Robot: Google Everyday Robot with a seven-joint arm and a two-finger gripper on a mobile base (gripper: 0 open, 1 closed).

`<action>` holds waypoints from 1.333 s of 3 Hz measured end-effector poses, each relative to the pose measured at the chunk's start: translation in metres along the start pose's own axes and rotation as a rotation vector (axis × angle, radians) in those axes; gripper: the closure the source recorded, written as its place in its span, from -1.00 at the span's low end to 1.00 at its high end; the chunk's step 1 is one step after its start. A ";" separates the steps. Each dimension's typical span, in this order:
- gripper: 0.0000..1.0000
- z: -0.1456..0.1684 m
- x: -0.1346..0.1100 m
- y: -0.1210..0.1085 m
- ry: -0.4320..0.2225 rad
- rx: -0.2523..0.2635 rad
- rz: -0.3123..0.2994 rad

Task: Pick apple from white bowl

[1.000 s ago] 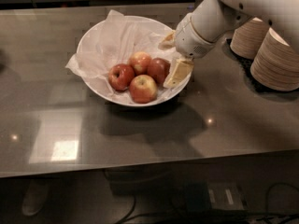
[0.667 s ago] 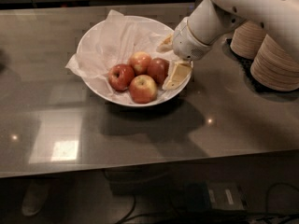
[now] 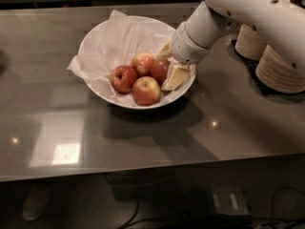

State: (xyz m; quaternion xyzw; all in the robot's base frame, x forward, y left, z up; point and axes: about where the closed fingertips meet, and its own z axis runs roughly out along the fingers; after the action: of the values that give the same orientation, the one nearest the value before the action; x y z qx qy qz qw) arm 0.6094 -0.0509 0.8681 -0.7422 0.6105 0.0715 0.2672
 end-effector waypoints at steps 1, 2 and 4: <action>0.40 0.000 0.000 0.000 0.000 0.000 0.000; 0.84 0.000 0.000 0.000 0.000 0.000 0.000; 1.00 -0.026 -0.001 -0.002 -0.064 0.046 0.014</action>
Offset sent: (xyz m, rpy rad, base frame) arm 0.0000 0.0000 0.0000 0.0000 0.0000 0.0000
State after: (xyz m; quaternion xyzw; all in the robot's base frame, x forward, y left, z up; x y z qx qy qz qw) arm 0.6050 -0.0625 0.8915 -0.7288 0.6083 0.0830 0.3031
